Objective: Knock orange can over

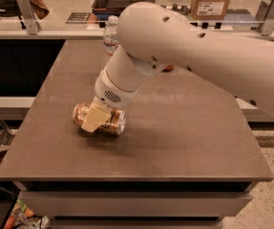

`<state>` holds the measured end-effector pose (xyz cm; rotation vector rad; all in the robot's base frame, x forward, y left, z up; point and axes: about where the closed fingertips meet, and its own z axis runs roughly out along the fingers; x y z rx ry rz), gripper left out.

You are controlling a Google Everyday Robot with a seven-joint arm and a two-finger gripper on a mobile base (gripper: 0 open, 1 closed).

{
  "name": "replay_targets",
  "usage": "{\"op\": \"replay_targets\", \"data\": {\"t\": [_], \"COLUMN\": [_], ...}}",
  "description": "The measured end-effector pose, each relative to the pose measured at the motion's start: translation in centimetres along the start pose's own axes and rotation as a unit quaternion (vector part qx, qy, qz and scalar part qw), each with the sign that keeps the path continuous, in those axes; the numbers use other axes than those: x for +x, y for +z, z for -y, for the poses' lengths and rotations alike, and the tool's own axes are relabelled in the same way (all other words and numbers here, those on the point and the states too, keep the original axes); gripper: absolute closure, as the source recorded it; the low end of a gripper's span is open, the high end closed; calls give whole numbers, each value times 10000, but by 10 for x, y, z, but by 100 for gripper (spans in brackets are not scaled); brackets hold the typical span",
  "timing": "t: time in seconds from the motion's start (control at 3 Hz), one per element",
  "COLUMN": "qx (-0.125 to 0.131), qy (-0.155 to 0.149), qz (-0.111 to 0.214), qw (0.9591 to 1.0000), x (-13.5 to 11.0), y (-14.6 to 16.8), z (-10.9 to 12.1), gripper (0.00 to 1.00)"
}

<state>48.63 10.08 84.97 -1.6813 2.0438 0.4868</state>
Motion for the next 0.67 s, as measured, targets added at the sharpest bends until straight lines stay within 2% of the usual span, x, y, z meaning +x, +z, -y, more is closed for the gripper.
{"op": "replay_targets", "data": {"t": [0.33,0.67], "qx": [20,20], "qy": [-20,-21], "qz": [5,5], "qw": [10000,10000], "x": [-1,-1], "y": [-2,-2], "z": [-1,-1], "gripper": [0,0]}}
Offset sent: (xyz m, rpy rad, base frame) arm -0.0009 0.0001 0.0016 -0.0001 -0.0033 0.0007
